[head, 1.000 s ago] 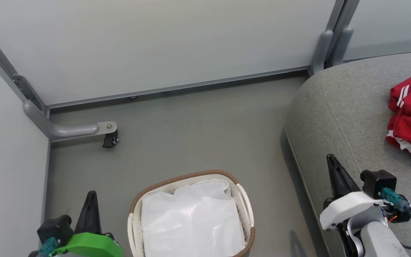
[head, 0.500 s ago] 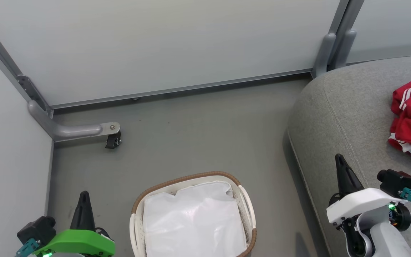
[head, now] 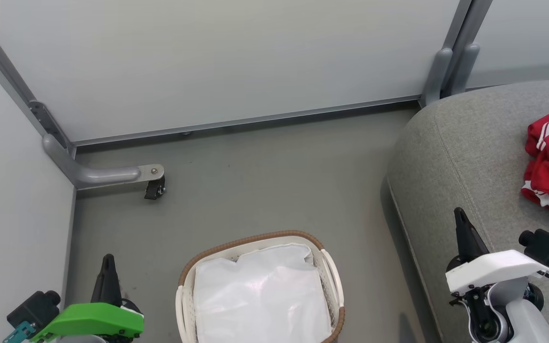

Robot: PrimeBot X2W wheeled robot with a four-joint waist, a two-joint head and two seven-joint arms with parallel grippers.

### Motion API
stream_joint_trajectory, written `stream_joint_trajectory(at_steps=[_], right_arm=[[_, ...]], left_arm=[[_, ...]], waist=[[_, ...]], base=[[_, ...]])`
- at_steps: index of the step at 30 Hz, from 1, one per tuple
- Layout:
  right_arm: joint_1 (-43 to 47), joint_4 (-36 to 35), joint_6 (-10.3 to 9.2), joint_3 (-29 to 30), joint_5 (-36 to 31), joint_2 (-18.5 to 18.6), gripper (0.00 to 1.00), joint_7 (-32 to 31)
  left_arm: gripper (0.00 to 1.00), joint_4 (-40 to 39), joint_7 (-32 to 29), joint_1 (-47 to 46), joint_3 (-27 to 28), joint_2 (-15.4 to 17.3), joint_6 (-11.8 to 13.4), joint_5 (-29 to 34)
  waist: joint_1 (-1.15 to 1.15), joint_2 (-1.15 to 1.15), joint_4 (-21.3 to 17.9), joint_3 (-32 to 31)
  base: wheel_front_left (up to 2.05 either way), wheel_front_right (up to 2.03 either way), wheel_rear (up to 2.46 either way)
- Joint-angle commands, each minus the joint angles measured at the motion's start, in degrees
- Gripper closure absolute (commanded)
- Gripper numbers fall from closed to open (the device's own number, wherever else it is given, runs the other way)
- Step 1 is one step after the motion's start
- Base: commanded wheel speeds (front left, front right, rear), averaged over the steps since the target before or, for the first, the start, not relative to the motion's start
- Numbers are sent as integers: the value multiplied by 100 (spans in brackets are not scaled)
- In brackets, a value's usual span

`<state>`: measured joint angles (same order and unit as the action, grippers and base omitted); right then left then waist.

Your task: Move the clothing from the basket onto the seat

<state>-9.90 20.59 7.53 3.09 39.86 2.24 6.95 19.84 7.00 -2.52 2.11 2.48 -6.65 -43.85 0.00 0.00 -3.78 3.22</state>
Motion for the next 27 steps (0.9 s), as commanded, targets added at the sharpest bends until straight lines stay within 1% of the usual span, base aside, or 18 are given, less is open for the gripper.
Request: stream_joint_trajectory(at_steps=[1, 27], right_arm=[[2, -120, -1, 28, 214, 38, 100, -51], [146, -330, -3, 149, 2082, 55, 100, -538]], left_arm=[[100, -109, -54, -167, 47, 27, -36, -218], [100, -291, -538, -261, 198, 39, -56, -1936]], waist=[[0, 0, 7, -5], [0, 0, 111, -89]], base=[[0, 0, 0], [0, 0, 0]])
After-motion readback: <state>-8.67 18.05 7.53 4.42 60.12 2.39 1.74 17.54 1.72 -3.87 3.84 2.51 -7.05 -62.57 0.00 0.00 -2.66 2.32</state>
